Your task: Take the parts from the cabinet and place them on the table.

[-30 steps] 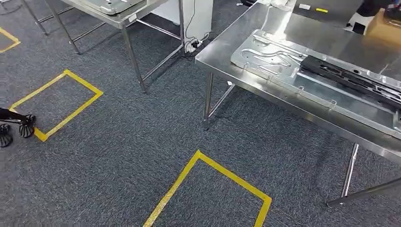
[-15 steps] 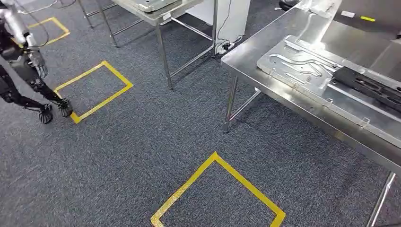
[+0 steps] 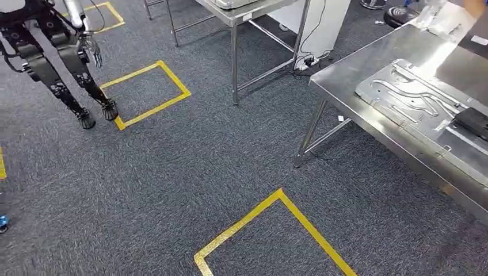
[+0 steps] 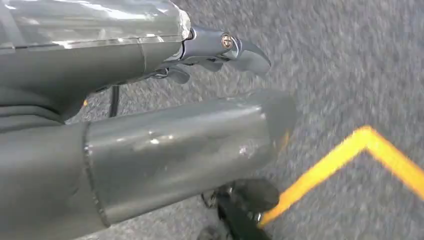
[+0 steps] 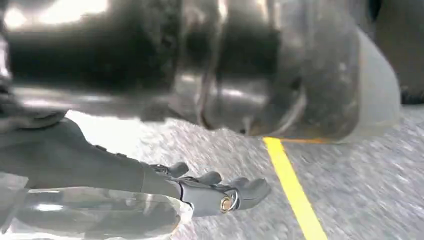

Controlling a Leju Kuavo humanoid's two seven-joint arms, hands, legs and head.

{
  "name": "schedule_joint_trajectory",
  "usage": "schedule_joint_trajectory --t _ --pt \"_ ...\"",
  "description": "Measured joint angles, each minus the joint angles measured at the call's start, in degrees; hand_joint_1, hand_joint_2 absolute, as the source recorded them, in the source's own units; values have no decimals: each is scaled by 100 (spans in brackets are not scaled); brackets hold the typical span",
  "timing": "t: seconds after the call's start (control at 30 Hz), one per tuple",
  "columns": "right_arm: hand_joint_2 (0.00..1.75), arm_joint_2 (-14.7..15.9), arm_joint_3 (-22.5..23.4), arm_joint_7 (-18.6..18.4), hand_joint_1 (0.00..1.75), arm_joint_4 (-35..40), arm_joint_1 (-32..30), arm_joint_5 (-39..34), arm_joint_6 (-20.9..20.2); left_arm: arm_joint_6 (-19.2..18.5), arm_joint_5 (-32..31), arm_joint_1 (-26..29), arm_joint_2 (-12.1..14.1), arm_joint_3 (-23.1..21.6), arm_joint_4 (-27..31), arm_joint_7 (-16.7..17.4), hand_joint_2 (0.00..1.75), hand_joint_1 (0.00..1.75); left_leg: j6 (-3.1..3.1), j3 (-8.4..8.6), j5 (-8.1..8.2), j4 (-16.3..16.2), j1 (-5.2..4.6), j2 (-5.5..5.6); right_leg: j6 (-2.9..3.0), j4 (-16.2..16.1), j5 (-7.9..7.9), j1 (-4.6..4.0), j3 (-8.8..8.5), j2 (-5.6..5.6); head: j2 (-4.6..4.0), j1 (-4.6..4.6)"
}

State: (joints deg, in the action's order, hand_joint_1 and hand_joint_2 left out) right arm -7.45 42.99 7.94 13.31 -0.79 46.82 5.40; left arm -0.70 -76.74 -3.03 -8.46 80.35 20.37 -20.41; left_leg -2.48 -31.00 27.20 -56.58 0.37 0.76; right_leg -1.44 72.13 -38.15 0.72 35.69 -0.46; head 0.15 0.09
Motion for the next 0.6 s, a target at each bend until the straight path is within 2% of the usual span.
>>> schedule_joint_trajectory --t 0.03,0.07,0.1,0.13,0.17,0.2,0.23,0.27,0.33,0.37,0.4,0.43,0.47,0.5,0.53,0.57,0.6 --pt "0 37 33 52 0 13 -6 26 57 -20 7 5 -2 9 35 -2 0 0 0 -5 0 -6 -4 79 3 249 -17 1 132 10 0 0" --pt "0 83 59 54 0 26 -17 96 96 -39 17 11 -2 17 48 0 0 0 1 -1 0 -11 -3 147 5 194 111 4 120 16 0 0" --pt "0 114 76 46 0 31 -17 146 100 -50 35 17 0 26 48 4 0 0 3 5 1 -21 -3 220 13 -78 339 8 9 26 0 0" --pt "0 155 96 30 0 33 -17 203 94 -50 35 18 0 39 48 11 0 0 10 12 6 -34 -3 297 28 -510 612 11 -179 68 0 0" --pt "0 175 107 4 0 33 -29 236 91 -44 28 18 0 50 48 20 0 0 24 11 16 -54 -1 371 49 -997 871 18 -387 206 0 0" --pt "0 199 116 -22 0 33 -52 269 91 -39 26 24 -4 54 46 24 0 0 47 -35 28 -79 3 423 84 -1258 896 27 -479 528 0 2" --pt "0 210 127 -24 0 33 -53 291 91 -39 20 5 -4 55 46 31 0 0 87 -83 45 -148 -22 496 97 -1368 875 43 -486 576 0 -2" --pt "0 216 131 -59 0 35 -45 310 91 -20 17 5 -4 57 46 35 0 0 123 -117 25 -149 2 539 103 -1345 876 9 -468 514 0 0" --pt "0 225 131 -75 0 35 -24 341 91 -11 0 38 -2 59 46 39 0 0 200 -156 3 -124 21 664 163 -1345 879 -12 -480 403 0 0" --pt "0 225 131 -86 0 35 -16 367 85 -4 -2 47 22 63 46 48 0 0 221 -158 43 -178 33 610 217 -1408 911 48 -507 304 0 0" --pt "0 227 131 -101 0 35 -25 391 76 5 -2 54 24 63 44 48 0 0 242 -220 162 -342 0 283 259 -1428 907 38 -529 238 0 -4" --pt "0 227 129 -118 0 33 -36 404 72 7 -9 45 22 63 41 52 0 0 265 -387 372 -678 5 125 288 -1428 901 28 -533 162 0 -11" --pt "0 225 129 -134 0 31 -44 413 65 9 -9 28 24 61 39 52 0 0 291 -611 607 -1142 22 37 298 -1426 893 9 -535 67 0 -13" --pt "0 225 129 -145 0 26 -45 430 59 11 -11 18 24 61 37 52 0 0 311 -820 790 -1580 33 0 311 -1425 885 -4 -536 -29 0 -11" --pt "0 225 129 -166 0 26 -44 452 59 11 -13 20 24 61 35 52 0 0 329 -965 866 -1889 37 -23 315 -1421 879 -10 -535 -113 0 -13" --pt "0 225 129 -184 0 24 -40 490 59 15 -22 37 28 61 33 52 0 0 338 -949 776 -1880 39 -41 312 -1418 870 -11 -538 -197 0 -11" --pt "0 225 129 -193 0 24 -34 512 59 22 -22 50 33 63 33 57 0 0 333 -802 591 -1607 39 -54 304 -1414 859 -11 -546 -260 0 -11"
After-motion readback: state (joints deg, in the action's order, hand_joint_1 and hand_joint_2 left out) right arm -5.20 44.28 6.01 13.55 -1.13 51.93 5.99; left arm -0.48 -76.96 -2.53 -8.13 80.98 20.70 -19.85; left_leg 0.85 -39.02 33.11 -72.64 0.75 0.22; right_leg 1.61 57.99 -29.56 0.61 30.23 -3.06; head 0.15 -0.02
